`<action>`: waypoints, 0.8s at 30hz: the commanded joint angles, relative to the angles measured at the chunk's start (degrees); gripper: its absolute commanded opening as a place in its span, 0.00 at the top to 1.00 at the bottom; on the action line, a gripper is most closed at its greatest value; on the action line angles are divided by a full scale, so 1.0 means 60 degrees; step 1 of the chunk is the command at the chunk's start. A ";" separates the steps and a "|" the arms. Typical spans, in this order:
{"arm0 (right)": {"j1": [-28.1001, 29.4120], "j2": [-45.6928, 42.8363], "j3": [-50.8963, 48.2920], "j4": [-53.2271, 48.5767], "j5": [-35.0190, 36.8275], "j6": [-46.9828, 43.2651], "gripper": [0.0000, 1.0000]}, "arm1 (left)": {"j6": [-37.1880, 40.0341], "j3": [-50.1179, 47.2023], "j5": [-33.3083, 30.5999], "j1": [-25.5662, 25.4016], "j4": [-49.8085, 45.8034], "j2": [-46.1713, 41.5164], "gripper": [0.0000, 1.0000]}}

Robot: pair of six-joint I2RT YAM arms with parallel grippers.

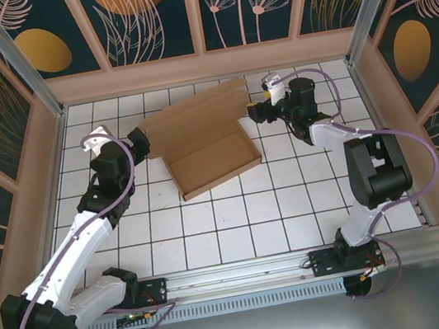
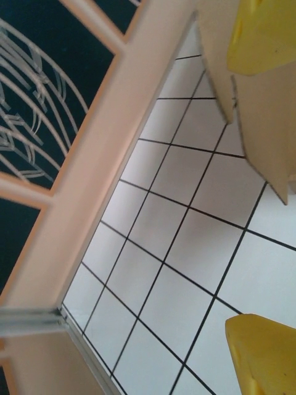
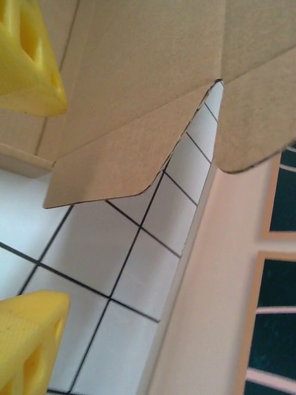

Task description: Fold the paper box

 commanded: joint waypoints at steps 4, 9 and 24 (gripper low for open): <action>-0.0463 0.1278 0.0555 0.2480 -0.2493 -0.1480 0.26 | -0.1230 0.0799 -0.0811 0.0891 0.0602 0.0595 0.01; -0.0827 0.2040 0.0991 0.3795 -0.3861 -0.0787 0.28 | -0.1568 0.1133 0.0553 0.2147 0.1490 0.1559 0.01; -0.0720 0.3747 0.3487 0.0903 -0.6099 -0.1697 0.45 | -0.2182 0.2828 0.9859 0.3713 0.5459 0.6613 0.11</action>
